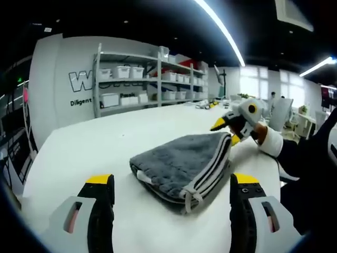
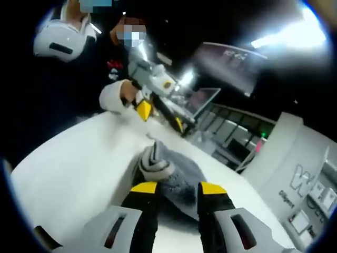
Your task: Open the folded towel by lifting each exposed corner and separating the folded layers until the towel lies flat within the target outline without major curled edges
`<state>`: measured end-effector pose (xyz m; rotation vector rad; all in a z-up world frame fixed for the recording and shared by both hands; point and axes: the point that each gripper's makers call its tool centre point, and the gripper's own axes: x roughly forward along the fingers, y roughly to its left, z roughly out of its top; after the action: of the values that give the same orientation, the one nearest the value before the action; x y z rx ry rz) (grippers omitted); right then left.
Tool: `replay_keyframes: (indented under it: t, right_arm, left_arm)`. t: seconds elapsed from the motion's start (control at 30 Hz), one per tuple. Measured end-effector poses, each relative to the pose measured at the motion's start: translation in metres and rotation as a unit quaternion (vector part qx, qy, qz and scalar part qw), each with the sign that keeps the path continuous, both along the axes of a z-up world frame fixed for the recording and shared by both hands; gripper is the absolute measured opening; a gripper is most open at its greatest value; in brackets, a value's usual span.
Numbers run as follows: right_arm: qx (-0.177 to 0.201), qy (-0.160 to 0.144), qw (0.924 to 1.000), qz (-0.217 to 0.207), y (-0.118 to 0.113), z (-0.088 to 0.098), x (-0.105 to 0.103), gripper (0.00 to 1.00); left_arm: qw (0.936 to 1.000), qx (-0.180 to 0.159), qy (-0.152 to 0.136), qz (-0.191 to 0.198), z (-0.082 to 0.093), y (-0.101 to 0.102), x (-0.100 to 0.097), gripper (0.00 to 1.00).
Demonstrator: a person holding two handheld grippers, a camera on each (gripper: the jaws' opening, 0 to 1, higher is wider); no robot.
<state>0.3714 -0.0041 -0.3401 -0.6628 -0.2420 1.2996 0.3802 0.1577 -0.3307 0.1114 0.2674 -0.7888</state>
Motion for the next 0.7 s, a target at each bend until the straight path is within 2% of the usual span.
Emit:
replay_keyframes:
  t: [0.03,0.1,0.13,0.23,0.33,0.47,0.57,0.7]
  right_arm:
    - [0.000,0.001,1.0000,0.000,0.000,0.000,0.000,0.12]
    - [-0.004,0.007,1.0000,-0.003,0.000,-0.002,0.001,0.11]
    - [-0.005,0.009,0.9999,-0.004,0.000,-0.002,0.001,0.08]
    - [0.003,0.026,0.9995,-0.017,0.000,0.001,0.003,0.02]
    - [0.039,0.068,0.9967,-0.023,0.002,0.010,0.003,0.01]
    - [0.055,0.093,0.9937,-0.030,0.002,0.014,0.010,0.00]
    - [0.076,0.115,0.9899,-0.032,0.003,0.020,0.012,0.00]
    - [0.116,0.160,0.9794,-0.041,0.005,0.027,0.015,0.00]
  left_arm:
    - [1.0000,0.000,-0.004,-0.005,0.001,-0.002,0.000,0.88]
    - [0.9988,-0.006,-0.047,-0.016,0.012,-0.009,0.001,0.87]
    - [0.9980,-0.009,-0.058,-0.022,0.016,-0.012,0.000,0.87]
    - [0.9975,-0.019,-0.062,-0.030,0.017,-0.017,-0.001,0.87]
    - [0.9960,-0.015,-0.076,-0.044,0.017,-0.023,-0.002,0.87]
    - [0.9943,-0.017,-0.087,-0.059,0.016,-0.032,0.000,0.88]
    - [0.9934,-0.013,-0.090,-0.070,0.011,-0.040,0.000,0.89]
    - [0.9919,-0.009,-0.099,-0.080,0.008,-0.047,0.000,0.89]
